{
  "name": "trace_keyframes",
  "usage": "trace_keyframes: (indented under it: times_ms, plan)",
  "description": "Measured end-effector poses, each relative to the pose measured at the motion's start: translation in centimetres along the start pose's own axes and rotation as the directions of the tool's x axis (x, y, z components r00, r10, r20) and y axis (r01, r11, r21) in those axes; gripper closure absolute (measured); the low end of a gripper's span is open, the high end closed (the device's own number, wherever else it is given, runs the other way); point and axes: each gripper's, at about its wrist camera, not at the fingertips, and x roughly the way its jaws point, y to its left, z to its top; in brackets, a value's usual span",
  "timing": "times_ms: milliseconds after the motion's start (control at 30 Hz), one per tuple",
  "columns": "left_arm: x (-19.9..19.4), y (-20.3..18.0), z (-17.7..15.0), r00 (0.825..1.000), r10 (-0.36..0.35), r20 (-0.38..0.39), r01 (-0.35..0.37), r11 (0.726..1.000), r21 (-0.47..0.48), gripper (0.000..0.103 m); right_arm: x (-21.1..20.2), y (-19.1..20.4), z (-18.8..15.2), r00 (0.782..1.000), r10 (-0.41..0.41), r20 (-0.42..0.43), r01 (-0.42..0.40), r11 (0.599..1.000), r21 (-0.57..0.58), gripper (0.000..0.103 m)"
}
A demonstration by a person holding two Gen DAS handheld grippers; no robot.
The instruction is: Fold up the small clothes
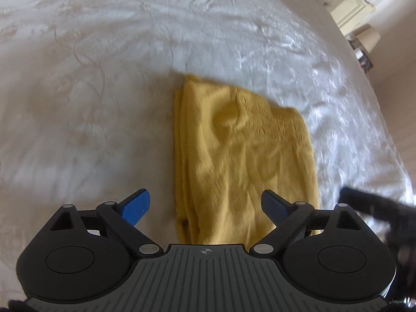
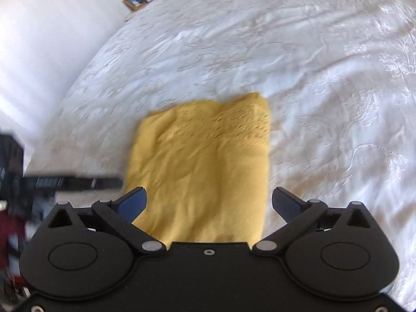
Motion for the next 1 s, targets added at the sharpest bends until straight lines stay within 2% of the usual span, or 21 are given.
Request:
trace_keyframes:
  times_ms: [133,267,333,433,600,633,667,700,767,800,833,900,1000]
  plan:
    - [1.7,-0.3,-1.3,0.998,-0.020,-0.052,0.019,1.000,-0.014,0.010,2.6,-2.0,1.6,0.999,0.029,-0.021,-0.028,0.998,0.050,0.000]
    - [3.9,-0.4,-1.6,0.995,-0.050,-0.087,0.048,0.999,-0.021,0.010,5.6,-3.5,2.1,0.994,0.099,-0.042,-0.092,0.986,0.142,0.000]
    - [5.1,-0.2,-1.3,0.993,-0.074,-0.094,0.070,0.996,-0.049,0.008,7.1,-4.2,2.4,0.988,0.139,-0.068,-0.123,0.974,0.190,0.000]
    - [6.4,-0.2,-0.4,0.990,-0.118,-0.076,0.112,0.991,-0.078,0.001,9.2,-4.7,2.4,0.977,0.197,-0.086,-0.171,0.955,0.244,0.000]
    - [7.4,-0.8,0.6,0.987,-0.139,-0.077,0.135,0.989,-0.065,0.002,9.6,-4.9,2.5,0.971,0.232,-0.064,-0.204,0.934,0.295,0.000]
    - [7.2,-0.7,0.5,0.988,-0.134,-0.075,0.128,0.989,-0.074,0.008,9.3,-4.9,2.5,0.971,0.228,-0.068,-0.197,0.930,0.310,0.000]
    - [6.9,-0.7,0.4,0.991,-0.116,-0.072,0.111,0.991,-0.077,0.023,9.1,-4.9,2.5,0.974,0.213,-0.076,-0.178,0.930,0.322,0.002]
    - [6.5,-0.7,0.3,0.993,-0.093,-0.073,0.088,0.993,-0.073,0.030,8.9,-4.8,2.5,0.979,0.184,-0.089,-0.146,0.934,0.326,0.008]
    - [5.9,-0.4,-0.1,0.992,-0.102,-0.071,0.096,0.992,-0.081,0.058,8.2,-4.1,2.5,0.988,0.105,-0.109,-0.071,0.958,0.277,0.037]
    - [5.6,-0.3,-0.1,0.993,-0.102,-0.067,0.095,0.992,-0.088,0.067,7.7,-3.6,2.4,0.991,0.087,-0.104,-0.060,0.970,0.236,0.061]
    - [5.3,-0.3,-0.1,0.992,-0.111,-0.064,0.105,0.991,-0.084,0.071,7.2,-3.1,2.3,0.992,0.083,-0.099,-0.060,0.975,0.214,0.062]
    - [4.5,-1.1,0.0,0.993,-0.102,-0.052,0.100,0.994,-0.037,0.073,5.9,-2.1,2.3,0.995,0.053,-0.087,-0.036,0.981,0.192,0.064]
    - [2.8,-2.6,-0.2,0.992,-0.125,-0.025,0.125,0.992,0.018,0.073,3.0,-0.4,1.8,0.998,0.051,-0.024,-0.046,0.980,0.195,0.066]
